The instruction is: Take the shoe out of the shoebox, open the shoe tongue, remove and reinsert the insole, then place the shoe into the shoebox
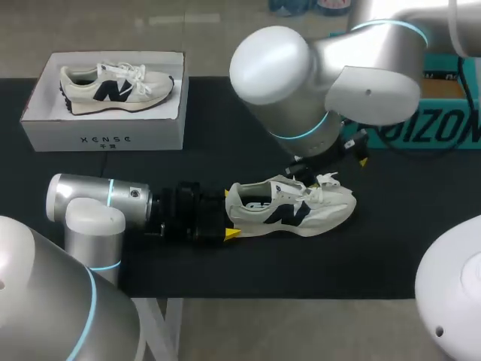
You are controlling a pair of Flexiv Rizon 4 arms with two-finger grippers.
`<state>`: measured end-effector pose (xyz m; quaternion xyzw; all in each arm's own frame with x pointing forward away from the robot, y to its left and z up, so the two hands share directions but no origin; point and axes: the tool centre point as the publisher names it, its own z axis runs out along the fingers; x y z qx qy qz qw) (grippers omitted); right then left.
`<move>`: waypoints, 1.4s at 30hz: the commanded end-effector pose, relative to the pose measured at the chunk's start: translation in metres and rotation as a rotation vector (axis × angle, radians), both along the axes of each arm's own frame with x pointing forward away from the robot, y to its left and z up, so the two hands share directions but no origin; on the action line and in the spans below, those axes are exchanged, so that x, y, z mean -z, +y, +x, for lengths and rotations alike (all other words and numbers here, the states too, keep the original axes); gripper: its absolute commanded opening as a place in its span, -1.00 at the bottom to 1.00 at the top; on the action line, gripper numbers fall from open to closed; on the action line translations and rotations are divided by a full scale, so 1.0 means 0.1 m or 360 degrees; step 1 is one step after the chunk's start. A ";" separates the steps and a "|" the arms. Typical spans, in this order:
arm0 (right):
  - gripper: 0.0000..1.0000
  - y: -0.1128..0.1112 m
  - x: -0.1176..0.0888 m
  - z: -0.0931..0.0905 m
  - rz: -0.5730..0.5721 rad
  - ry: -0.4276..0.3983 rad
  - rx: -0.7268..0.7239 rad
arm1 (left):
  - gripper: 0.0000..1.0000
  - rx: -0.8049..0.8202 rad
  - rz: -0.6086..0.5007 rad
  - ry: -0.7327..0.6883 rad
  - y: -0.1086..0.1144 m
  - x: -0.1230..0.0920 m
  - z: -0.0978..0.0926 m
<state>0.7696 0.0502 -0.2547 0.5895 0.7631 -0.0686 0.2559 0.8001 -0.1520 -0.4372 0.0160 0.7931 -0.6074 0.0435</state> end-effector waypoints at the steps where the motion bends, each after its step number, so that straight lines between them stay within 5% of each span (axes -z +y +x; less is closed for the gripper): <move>1: 1.00 0.11 0.22 0.14 -0.0113 0.0045 0.0040 | -1.00 -0.0003 0.0000 -0.0002 -0.02 0.03 -0.01; 42: 1.00 0.73 0.63 0.50 0.0136 0.0264 0.0107 | -1.00 -0.0003 0.0000 -0.0002 -0.02 0.03 -0.01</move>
